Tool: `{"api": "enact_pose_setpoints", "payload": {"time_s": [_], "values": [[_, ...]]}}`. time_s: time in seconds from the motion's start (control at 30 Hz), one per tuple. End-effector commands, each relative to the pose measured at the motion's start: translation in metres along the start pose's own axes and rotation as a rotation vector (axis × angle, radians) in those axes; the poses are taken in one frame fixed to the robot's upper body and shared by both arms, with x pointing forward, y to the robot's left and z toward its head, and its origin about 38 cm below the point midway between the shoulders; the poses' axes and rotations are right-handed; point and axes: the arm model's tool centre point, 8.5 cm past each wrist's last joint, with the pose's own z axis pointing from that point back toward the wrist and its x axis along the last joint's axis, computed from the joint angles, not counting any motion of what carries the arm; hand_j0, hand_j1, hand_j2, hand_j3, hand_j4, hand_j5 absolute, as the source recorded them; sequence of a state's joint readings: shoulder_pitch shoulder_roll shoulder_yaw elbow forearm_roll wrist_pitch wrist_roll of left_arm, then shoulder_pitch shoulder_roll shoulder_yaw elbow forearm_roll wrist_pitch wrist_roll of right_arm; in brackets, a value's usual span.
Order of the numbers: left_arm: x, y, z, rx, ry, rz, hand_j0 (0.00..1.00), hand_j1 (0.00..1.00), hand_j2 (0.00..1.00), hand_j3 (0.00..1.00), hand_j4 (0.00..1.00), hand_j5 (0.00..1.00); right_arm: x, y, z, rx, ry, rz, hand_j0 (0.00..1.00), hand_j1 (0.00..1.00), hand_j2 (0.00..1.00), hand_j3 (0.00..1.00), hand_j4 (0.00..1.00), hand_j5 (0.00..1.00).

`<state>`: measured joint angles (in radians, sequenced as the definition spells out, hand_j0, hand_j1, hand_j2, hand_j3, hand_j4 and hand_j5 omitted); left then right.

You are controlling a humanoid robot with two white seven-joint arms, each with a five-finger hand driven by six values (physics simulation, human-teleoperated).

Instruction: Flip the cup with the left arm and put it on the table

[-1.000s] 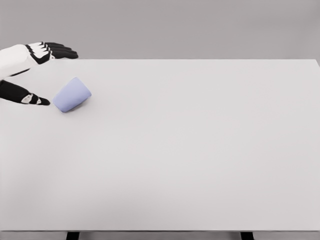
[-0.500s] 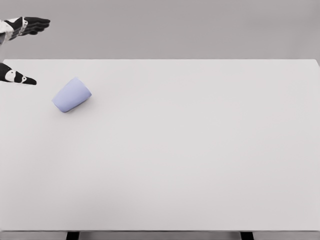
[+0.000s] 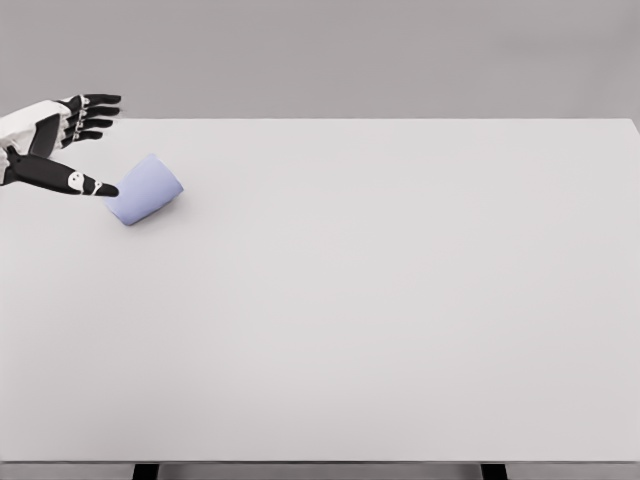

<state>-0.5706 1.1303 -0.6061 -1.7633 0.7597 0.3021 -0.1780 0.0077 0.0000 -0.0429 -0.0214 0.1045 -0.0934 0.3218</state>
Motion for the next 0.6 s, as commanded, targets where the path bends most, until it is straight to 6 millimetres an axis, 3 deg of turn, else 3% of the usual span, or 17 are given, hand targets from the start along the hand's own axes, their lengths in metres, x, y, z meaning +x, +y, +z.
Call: {"api": "enact_pose_setpoints", "payload": {"time_s": [0.0, 0.1, 0.23, 0.57], "values": [[-0.006, 0.001, -0.002, 0.073, 0.030, -0.090, 0.98, 0.98, 0.98, 0.98, 0.98, 0.98, 0.000, 0.000, 0.000, 0.000, 0.000, 0.000, 1.00, 1.00, 1.00, 1.00, 1.00, 1.00], [-0.016, -0.002, -0.004, 0.081, 0.078, -0.197, 0.96, 0.96, 0.96, 0.96, 0.96, 0.96, 0.000, 0.000, 0.000, 0.000, 0.000, 0.000, 1.00, 1.00, 1.00, 1.00, 1.00, 1.00], [-0.019, -0.010, -0.008, 0.054, 0.087, -0.193, 0.96, 0.96, 0.96, 0.96, 0.96, 0.96, 0.000, 0.000, 0.000, 0.000, 0.000, 0.000, 1.00, 1.00, 1.00, 1.00, 1.00, 1.00], [-0.023, -0.039, -0.039, 0.059, 0.161, -0.235, 0.97, 0.97, 0.97, 0.97, 0.97, 0.97, 0.000, 0.000, 0.000, 0.000, 0.000, 0.000, 1.00, 1.00, 1.00, 1.00, 1.00, 1.00]]}}
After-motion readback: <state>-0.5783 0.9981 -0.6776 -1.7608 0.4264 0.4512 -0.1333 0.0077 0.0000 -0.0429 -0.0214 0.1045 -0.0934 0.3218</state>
